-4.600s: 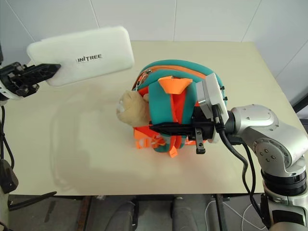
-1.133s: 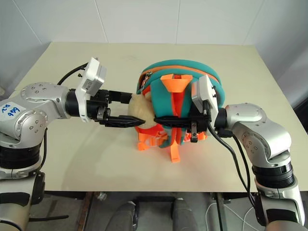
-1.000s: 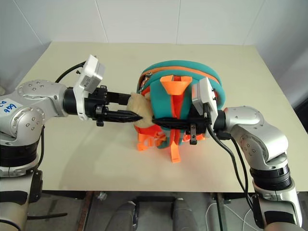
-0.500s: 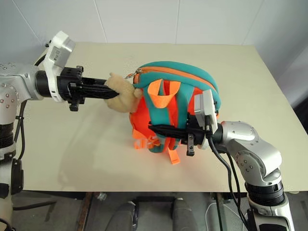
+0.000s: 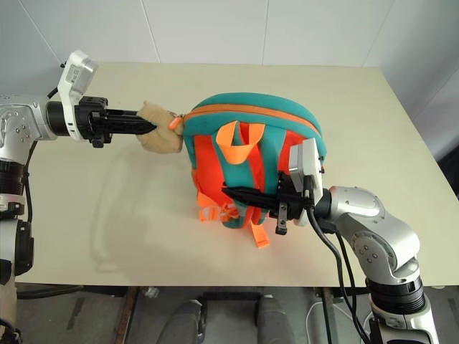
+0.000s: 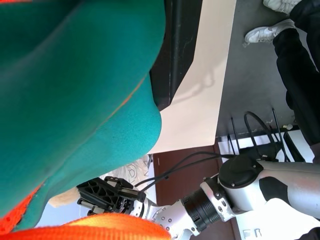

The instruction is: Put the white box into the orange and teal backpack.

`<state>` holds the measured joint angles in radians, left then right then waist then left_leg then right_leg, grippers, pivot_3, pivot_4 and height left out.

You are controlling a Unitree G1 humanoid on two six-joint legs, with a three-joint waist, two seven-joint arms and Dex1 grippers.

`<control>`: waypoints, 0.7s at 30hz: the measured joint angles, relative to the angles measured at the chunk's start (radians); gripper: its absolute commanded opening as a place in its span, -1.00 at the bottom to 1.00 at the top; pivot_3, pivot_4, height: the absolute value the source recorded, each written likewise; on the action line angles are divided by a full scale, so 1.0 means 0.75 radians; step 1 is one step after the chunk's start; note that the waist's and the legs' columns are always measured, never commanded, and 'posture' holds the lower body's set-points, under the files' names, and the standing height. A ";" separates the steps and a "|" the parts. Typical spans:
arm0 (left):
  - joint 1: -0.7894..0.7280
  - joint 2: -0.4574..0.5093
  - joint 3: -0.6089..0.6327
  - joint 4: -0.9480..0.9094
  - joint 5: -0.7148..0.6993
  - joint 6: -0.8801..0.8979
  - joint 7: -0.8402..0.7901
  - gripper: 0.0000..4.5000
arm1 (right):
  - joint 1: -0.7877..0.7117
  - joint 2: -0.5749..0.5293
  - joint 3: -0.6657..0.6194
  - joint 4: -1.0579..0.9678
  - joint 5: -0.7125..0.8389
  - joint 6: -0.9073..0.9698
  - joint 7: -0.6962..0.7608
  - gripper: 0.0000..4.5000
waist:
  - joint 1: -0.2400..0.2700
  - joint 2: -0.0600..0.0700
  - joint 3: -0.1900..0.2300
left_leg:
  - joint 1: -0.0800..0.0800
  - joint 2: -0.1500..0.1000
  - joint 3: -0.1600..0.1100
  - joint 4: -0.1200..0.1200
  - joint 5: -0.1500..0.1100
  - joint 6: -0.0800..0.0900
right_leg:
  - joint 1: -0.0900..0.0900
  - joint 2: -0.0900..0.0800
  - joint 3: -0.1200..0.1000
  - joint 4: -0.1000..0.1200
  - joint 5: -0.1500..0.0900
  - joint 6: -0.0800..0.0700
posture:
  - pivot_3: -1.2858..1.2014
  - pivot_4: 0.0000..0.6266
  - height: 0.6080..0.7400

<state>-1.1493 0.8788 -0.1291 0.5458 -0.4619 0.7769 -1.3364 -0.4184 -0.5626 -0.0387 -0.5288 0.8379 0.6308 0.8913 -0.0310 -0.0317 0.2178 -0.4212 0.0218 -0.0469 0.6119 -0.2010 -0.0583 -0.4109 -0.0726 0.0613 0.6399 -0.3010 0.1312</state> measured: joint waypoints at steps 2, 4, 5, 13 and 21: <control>0.005 0.001 -0.046 0.024 0.054 -0.026 -0.033 -0.79 | 0.008 -0.002 -0.001 -0.013 0.007 0.000 -0.006 -1.00 | -0.001 0.000 0.000 | 0.000 0.001 0.000 0.000 0.000 0.000 | 0.000 0.001 0.000 0.000 0.000 0.000 | 0.03 -0.52 1.00; 0.030 0.001 -0.113 0.031 0.126 -0.068 -0.069 -0.79 | 0.015 -0.004 -0.001 -0.020 0.010 0.000 -0.013 -1.00 | -0.001 0.000 0.000 | 0.000 0.001 0.000 0.000 0.000 0.000 | 0.000 0.001 0.000 0.000 0.000 0.000 | 0.03 -0.52 1.00; 0.041 -0.002 -0.137 0.040 0.154 -0.086 -0.077 -0.79 | 0.016 -0.005 -0.001 -0.020 0.010 0.000 -0.014 -1.00 | -0.002 0.000 0.000 | 0.000 0.001 0.000 0.000 0.000 0.000 | 0.000 0.001 0.000 0.000 0.000 0.000 | 0.03 -0.52 1.00; 0.108 -0.149 -0.285 0.120 0.358 -0.243 -0.080 -0.79 | 0.016 -0.005 0.000 -0.021 0.010 0.000 -0.018 -1.00 | 0.002 0.000 0.000 | 0.000 0.002 0.000 0.001 0.000 0.000 | 0.000 0.001 0.000 0.000 0.000 -0.001 | 0.03 -0.52 1.00; 0.217 -0.240 -0.157 0.054 0.354 -0.247 0.048 -0.79 | 0.011 -0.087 0.000 -0.015 -0.017 0.036 -0.033 -1.00 | 0.005 0.000 0.000 | 0.000 0.003 0.000 0.002 0.000 0.000 | 0.001 0.001 0.000 0.000 0.001 -0.001 | 0.03 -0.52 1.00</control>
<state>-0.9869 0.6985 -0.2469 0.5864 -0.1967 0.5919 -1.3005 -0.4100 -0.6277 -0.0389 -0.5402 0.8250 0.6578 0.8662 -0.0274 -0.0319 0.2174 -0.4209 0.0239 -0.0469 0.6135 -0.2011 -0.0581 -0.4100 -0.0715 0.0610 0.6400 -0.3000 0.1303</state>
